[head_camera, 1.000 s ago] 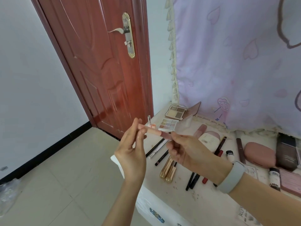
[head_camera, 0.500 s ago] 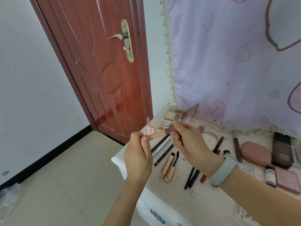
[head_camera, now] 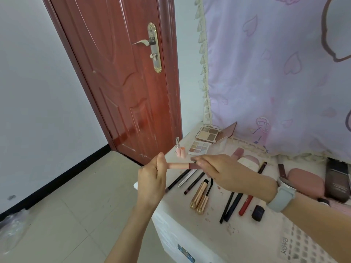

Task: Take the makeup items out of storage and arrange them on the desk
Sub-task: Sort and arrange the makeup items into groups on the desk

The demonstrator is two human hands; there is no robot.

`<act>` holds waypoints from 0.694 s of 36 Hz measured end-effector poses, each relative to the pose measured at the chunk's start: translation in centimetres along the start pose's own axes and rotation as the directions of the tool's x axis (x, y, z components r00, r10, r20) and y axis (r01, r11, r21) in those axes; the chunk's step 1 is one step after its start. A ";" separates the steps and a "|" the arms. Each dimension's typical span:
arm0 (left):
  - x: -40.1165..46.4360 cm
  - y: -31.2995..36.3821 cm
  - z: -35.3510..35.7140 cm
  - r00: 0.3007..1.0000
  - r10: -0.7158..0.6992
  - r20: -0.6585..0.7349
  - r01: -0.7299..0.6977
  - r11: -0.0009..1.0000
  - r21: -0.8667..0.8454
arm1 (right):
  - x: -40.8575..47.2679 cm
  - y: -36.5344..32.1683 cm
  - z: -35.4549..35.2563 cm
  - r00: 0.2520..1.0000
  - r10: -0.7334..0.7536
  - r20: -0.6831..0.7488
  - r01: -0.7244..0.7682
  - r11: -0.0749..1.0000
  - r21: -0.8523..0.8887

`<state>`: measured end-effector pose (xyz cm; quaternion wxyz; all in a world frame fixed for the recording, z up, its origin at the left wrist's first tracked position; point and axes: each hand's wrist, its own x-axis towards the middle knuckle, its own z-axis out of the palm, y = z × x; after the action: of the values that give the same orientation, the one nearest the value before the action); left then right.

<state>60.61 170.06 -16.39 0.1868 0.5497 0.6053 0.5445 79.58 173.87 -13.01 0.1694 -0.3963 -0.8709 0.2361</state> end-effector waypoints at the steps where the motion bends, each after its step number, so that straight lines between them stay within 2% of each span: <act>1: 0.1 -0.1 -0.1 1.000 -0.009 0.025 0.009 1.000 -0.005 | 0.1 0.0 -0.1 1.000 -0.003 0.011 0.004 0.999 -0.051; 5: 0.5 -0.9 0.0 0.980 -0.151 0.129 0.159 0.986 -0.050 | 0.4 0.3 0.2 0.999 -0.023 0.041 0.033 0.967 -0.253; 8: 0.8 -1.8 0.2 0.926 -0.340 0.162 0.361 0.925 -0.121 | 0.5 0.6 0.3 0.991 -0.118 -0.065 0.083 0.912 -0.402; 10: 1.1 -2.4 -0.1 0.889 -0.430 0.158 0.453 0.876 -0.163 | 0.6 0.9 0.0 0.978 -0.131 -0.163 0.050 0.904 -0.423; 17: 1.4 -3.4 -1.8 0.862 -0.421 0.281 0.484 0.850 -0.209 | 1.0 2.8 -1.2 0.928 -0.192 -0.321 0.076 0.937 -0.340; 19: 1.6 -3.9 -2.2 0.854 -0.436 0.284 0.510 0.812 -0.284 | 1.2 3.6 -1.6 0.898 -0.169 -0.407 0.040 0.951 -0.306; 22: 1.6 -5.2 -2.9 0.840 -0.417 0.347 0.541 0.685 -0.487 | 1.7 4.6 -2.2 0.860 -0.010 -0.510 -0.035 0.996 -0.078; 25: 1.5 -5.8 -3.0 0.848 -0.352 0.397 0.529 0.498 -0.687 | 1.9 4.7 -1.7 0.835 0.147 -0.530 -0.039 0.977 0.210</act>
<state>54.99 171.14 -19.86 0.5987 0.2928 0.4079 0.6241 82.08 178.48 -13.94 0.4343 -0.4709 -0.7402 0.2044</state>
